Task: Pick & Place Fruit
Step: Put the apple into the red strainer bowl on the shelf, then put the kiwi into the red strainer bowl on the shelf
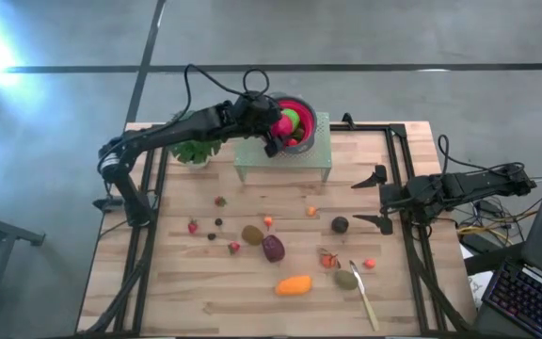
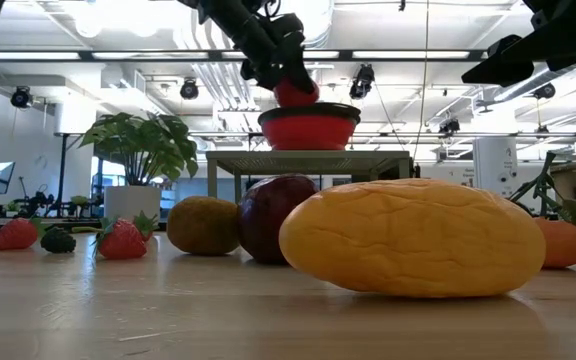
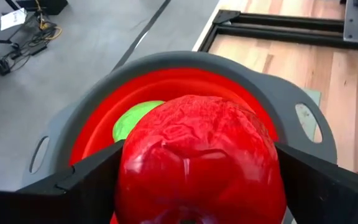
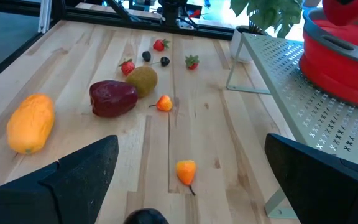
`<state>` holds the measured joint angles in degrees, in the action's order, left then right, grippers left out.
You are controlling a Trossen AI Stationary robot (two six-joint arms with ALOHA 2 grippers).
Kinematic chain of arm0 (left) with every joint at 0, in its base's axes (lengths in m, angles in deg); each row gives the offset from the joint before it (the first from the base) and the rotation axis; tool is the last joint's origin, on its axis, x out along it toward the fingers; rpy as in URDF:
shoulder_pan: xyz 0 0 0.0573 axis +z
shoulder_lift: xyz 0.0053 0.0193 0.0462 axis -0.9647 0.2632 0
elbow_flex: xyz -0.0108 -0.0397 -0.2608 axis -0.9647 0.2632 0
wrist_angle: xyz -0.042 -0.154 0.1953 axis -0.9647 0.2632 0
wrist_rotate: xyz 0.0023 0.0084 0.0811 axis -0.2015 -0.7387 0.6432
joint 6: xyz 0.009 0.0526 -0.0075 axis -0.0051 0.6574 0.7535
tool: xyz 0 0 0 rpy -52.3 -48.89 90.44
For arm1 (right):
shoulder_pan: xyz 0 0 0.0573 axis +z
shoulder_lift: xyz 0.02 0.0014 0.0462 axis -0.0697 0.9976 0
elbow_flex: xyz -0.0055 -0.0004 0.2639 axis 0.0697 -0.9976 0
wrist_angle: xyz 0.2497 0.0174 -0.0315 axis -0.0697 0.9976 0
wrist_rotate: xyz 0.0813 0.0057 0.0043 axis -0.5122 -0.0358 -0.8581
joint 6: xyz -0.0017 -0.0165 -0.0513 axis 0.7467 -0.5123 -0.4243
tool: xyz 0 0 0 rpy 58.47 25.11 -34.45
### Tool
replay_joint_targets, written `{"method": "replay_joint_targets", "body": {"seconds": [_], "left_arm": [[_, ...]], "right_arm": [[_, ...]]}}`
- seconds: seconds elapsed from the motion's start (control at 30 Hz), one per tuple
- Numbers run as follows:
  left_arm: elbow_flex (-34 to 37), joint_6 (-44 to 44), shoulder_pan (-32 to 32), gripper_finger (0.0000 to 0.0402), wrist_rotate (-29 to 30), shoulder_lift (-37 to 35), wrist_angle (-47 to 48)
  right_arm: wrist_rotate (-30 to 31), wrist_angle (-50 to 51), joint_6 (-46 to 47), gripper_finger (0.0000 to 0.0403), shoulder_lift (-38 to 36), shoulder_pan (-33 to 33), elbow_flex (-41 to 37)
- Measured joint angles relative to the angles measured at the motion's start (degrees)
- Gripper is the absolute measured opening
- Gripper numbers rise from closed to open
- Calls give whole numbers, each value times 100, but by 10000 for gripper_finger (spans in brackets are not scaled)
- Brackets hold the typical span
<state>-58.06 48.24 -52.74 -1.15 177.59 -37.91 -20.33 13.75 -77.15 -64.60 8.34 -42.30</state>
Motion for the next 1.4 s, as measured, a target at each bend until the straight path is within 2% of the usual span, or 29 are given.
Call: {"method": "replay_joint_targets", "body": {"seconds": [0.5,0.67,0.8,1.4], "left_arm": [[4,560,2,377,0,0,-25],[4,552,4,385,35,0,-41],[7,509,4,397,350,4,-57],[9,286,24,400,400,7,-214]], "right_arm": [[-1,0,0,400,0,2,0],[-2,0,0,400,0,2,0],[0,0,0,400,0,2,0],[0,0,0,400,-2,2,0]]}}
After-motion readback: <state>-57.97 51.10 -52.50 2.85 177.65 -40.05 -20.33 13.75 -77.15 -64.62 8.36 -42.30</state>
